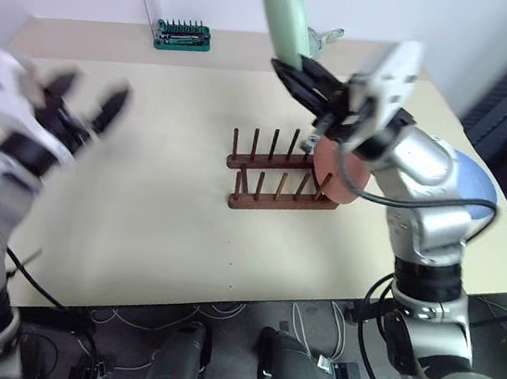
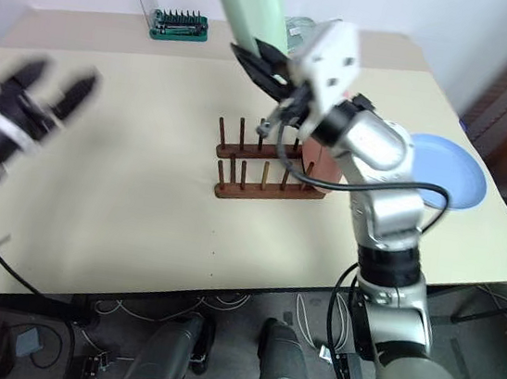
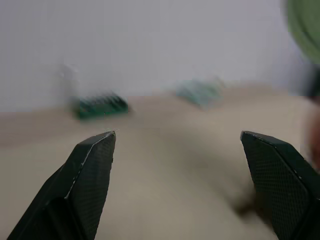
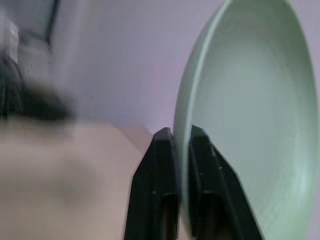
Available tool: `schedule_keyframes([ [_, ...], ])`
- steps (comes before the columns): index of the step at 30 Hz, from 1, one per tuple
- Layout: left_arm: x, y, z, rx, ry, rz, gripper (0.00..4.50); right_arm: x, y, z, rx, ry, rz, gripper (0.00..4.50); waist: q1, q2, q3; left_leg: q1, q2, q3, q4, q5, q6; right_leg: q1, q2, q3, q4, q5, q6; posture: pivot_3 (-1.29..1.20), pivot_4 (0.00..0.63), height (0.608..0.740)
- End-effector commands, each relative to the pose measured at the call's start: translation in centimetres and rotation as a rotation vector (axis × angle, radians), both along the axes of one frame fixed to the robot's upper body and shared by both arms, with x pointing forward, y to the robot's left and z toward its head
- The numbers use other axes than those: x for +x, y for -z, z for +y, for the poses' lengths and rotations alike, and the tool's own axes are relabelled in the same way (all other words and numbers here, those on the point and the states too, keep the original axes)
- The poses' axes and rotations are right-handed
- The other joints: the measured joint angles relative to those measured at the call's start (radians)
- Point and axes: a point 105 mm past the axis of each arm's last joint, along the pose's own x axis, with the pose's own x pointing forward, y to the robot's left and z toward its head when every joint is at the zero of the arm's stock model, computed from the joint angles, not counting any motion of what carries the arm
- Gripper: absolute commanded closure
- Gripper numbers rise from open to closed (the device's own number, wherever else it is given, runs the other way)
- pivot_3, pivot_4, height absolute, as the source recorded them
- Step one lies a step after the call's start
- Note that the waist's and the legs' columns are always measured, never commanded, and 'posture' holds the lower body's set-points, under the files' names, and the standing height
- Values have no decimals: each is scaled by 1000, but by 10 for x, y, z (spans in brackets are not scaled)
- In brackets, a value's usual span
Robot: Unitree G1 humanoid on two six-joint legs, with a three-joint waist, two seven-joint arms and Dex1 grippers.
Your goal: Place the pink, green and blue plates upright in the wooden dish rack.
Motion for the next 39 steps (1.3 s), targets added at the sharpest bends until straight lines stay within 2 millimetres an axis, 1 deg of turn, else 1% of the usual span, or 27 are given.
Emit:
schedule_keyframes([
  [1,-22,5,-38,38,236,-15,394,-19,-6,-6,114,-88,135,4500,-2,1,0,0,0,0,0,0,0,-1,0,0,0,0,0,0,150,740],
  [4,-34,26,-52,105,336,51,394,-19,2,-13,181,-77,245,4500,-7,4,0,0,2,0,-1,0,-1,-2,0,1,-1,1,-3,0,150,740],
  [8,-39,35,-60,83,404,91,394,-19,11,-20,208,-56,313,4500,-5,7,0,-1,2,2,-3,0,-1,-3,1,1,-3,1,-4,0,150,740],
  [12,-38,32,-66,78,432,74,394,-13,18,-27,223,-28,368,4500,-3,8,0,-2,2,3,-2,1,2,-3,1,0,-3,1,-3,0,150,740],
  [13,-37,32,-67,77,433,71,394,-11,22,-28,216,-30,391,4500,-3,8,0,-2,2,3,-2,1,2,-3,1,0,-3,1,-3,0,150,740],
  [16,-34,31,-68,75,435,68,394,-7,32,-30,193,-22,435,4500,-2,8,0,-2,2,3,-1,2,3,-3,2,0,-3,1,-3,0,150,740],
  [23,-36,31,-69,71,429,70,394,6,45,-35,187,2,499,4500,-3,8,0,-2,2,3,0,2,3,-2,3,0,-3,1,-3,0,150,740],
  [31,-37,31,-69,66,416,72,394,13,58,-36,150,-8,579,4500,-1,8,0,-2,2,3,1,2,3,-2,3,-1,-3,1,-3,0,150,740],
  [36,-38,31,-69,64,412,72,394,15,62,-36,139,-1,605,4500,-1,8,0,-2,2,3,1,2,3,-2,3,-1,-3,1,-3,0,150,740],
  [39,-39,31,-69,64,411,72,328,14,62,-36,138,0,604,3397,-2,8,0,-2,2,3,0,2,3,-2,3,-1,-3,1,-3,0,150,740],
])
